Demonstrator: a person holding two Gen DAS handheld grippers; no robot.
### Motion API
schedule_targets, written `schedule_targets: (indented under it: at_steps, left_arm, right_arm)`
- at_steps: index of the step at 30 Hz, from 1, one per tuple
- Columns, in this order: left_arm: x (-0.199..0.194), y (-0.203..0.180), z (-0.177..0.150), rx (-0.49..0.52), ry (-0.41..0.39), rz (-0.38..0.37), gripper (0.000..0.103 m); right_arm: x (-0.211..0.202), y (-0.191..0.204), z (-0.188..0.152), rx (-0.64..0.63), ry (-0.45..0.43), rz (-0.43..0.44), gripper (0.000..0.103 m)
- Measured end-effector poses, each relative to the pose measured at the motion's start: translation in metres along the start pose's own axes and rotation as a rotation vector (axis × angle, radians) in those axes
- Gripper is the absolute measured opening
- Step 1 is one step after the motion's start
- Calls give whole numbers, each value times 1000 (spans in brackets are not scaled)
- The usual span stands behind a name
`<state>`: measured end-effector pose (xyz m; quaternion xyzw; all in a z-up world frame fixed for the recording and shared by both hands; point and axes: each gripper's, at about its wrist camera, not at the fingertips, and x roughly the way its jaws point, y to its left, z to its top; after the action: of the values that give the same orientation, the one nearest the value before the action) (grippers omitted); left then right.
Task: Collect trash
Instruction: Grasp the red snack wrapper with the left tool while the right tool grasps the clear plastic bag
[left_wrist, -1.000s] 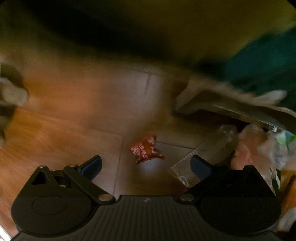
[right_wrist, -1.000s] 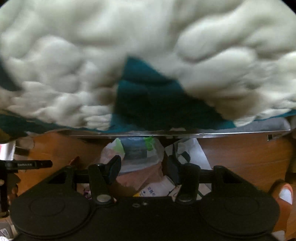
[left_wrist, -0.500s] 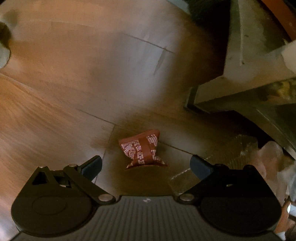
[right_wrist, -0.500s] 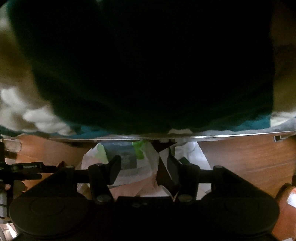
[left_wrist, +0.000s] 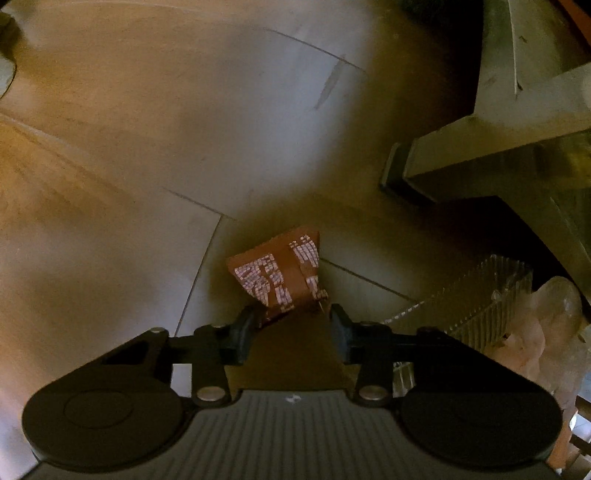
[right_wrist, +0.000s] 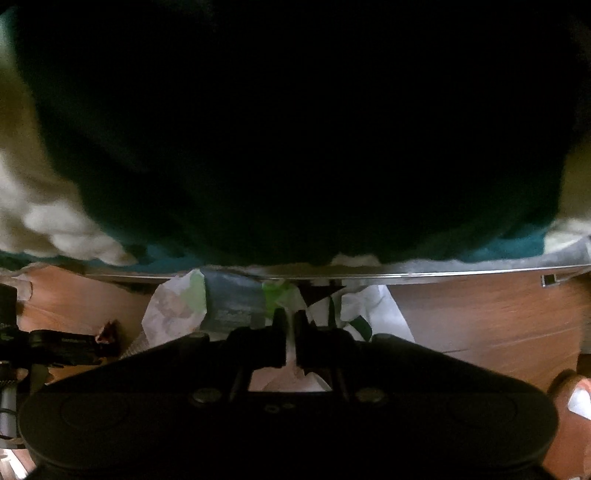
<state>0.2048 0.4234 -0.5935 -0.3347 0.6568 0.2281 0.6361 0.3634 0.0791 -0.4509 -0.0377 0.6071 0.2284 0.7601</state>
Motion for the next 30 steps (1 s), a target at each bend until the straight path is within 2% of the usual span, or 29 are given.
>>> schedule_targets:
  at_steps: [2, 4, 5, 6, 10, 13, 16, 17, 19, 21, 23, 24, 26, 30]
  left_arm:
    - [-2, 0, -2, 13, -9, 2, 38]
    - [2, -3, -10, 25, -13, 4, 30]
    - [0, -3, -12, 30, -11, -2, 9]
    - [-5, -3, -16, 32, -5, -8, 6]
    - [-13, 6, -24, 54, -1, -4, 6]
    - [-17, 13, -29, 40, 19, -38, 6]
    - [-27, 15, -39, 64, -18, -17, 7]
    - [-33, 15, -46, 72, -25, -21, 11]
    - [-37, 15, -49, 82, -30, 5, 27]
    - [-40, 22, -42, 72, -46, 21, 55]
    - [-39, 23, -35, 62, -82, 18, 67]
    - [-40, 22, -33, 66, -100, 14, 71]
    - [-39, 17, -26, 86, -122, 8, 71]
    - [-26, 12, -10, 73, -125, 44, 71]
  right_arm:
    - [-7, 3, -1, -4, -8, 1, 4]
    - [-13, 7, -2, -20, -16, -3, 4]
    - [-17, 9, -4, -30, -21, -5, 3]
    - [-21, 11, -5, -34, -22, -4, 3]
    - [-38, 16, -12, -56, -26, -6, 3]
    - [-46, 18, -17, -65, -20, 3, 3]
    - [-52, 18, -22, -71, -15, 7, 3]
    - [-50, 18, -23, -70, -12, 6, 3]
    - [-51, 13, -29, -74, -8, 6, 3]
    - [-49, 11, -30, -73, -1, 10, 3]
    - [-50, 11, -31, -81, -1, 16, 3]
    - [-50, 11, -31, -84, -1, 20, 3]
    - [-52, 10, -28, -80, 1, 27, 3]
    - [-54, 9, -28, -81, 4, 25, 3]
